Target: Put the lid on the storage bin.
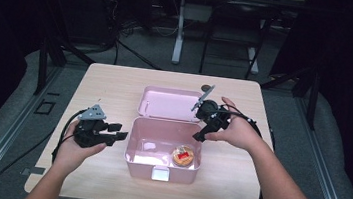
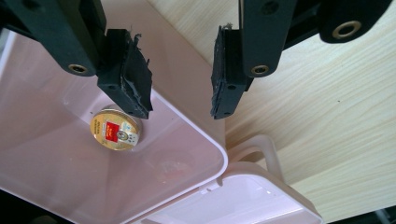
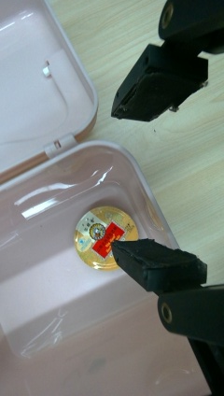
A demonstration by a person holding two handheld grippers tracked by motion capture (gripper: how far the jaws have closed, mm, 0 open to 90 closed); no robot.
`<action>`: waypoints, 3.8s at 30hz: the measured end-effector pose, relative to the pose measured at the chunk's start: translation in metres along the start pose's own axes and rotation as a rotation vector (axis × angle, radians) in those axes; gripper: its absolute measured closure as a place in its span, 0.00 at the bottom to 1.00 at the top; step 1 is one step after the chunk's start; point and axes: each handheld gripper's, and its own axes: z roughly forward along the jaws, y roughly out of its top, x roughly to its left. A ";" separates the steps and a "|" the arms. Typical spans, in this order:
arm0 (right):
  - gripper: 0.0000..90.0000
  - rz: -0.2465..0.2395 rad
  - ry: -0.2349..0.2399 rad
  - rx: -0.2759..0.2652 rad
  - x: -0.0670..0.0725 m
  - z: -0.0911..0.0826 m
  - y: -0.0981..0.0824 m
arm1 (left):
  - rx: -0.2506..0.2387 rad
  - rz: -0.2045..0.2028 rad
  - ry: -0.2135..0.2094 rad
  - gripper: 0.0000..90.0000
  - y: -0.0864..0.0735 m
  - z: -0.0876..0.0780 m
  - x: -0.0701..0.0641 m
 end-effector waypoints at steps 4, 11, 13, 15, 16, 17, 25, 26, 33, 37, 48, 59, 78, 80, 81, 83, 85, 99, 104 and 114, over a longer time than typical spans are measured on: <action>0.37 0.037 -0.004 -0.032 -0.005 0.000 -0.002 | -0.009 0.013 0.004 0.64 0.001 -0.001 -0.003; 0.40 0.124 -0.039 -0.080 -0.012 0.002 -0.009 | -0.008 0.042 0.001 0.64 0.003 -0.001 -0.009; 0.40 0.144 -0.048 -0.098 -0.013 0.004 -0.012 | -0.009 0.043 -0.007 0.64 0.003 0.000 -0.011; 0.42 0.165 -0.058 -0.124 -0.014 0.005 -0.015 | -0.004 0.043 -0.016 0.63 0.003 0.001 -0.012; 0.42 0.175 -0.063 -0.135 -0.015 0.005 -0.016 | -0.001 0.040 -0.018 0.63 0.003 0.002 -0.012; 0.43 0.180 -0.068 -0.146 -0.016 0.006 -0.017 | 0.005 0.041 -0.018 0.62 0.003 0.003 -0.013; 0.45 0.211 -0.062 -0.185 -0.019 0.009 -0.023 | -0.031 0.055 -0.025 0.58 0.003 0.004 -0.014; 0.45 0.213 -0.057 -0.189 -0.019 0.010 -0.023 | -0.030 0.048 -0.027 0.58 0.003 0.005 -0.014; 0.49 0.248 -0.082 -0.242 -0.022 0.011 -0.025 | -0.026 0.064 -0.035 0.65 0.001 0.008 -0.016; 0.51 0.298 -0.113 -0.282 -0.028 0.013 -0.027 | -0.031 0.073 -0.037 0.66 0.001 0.010 -0.016; 0.51 0.392 -0.163 -0.353 -0.040 0.024 -0.030 | -0.014 0.057 -0.039 0.66 0.000 0.013 -0.016; 0.55 0.431 -0.189 -0.403 -0.047 0.034 -0.024 | 0.003 0.041 -0.049 0.68 -0.001 0.016 -0.017; 0.62 0.515 -0.227 -0.422 -0.061 0.058 -0.016 | 0.009 0.045 -0.037 0.75 -0.005 0.016 -0.014; 0.62 0.521 -0.231 -0.422 -0.062 0.060 -0.014 | 0.008 0.046 -0.035 0.75 -0.005 0.017 -0.015; 0.62 0.524 -0.230 -0.424 -0.063 0.061 -0.014 | 0.008 0.046 -0.034 0.75 -0.005 0.017 -0.015; 0.64 0.530 -0.230 -0.425 -0.065 0.063 -0.012 | 0.009 0.052 -0.032 0.75 -0.004 0.017 -0.015; 0.65 0.544 -0.232 -0.435 -0.066 0.065 -0.011 | 0.010 0.055 -0.031 0.75 -0.004 0.017 -0.015; 0.71 0.626 -0.255 -0.463 -0.083 0.079 -0.009 | 0.007 0.050 -0.034 0.75 -0.005 0.017 -0.015; 0.73 0.616 -0.272 -0.436 -0.085 0.083 0.000 | 0.007 0.047 -0.036 0.75 -0.005 0.017 -0.015; 0.72 0.667 -0.289 -0.413 -0.086 0.093 0.009 | 0.006 0.048 -0.037 0.75 -0.005 0.017 -0.015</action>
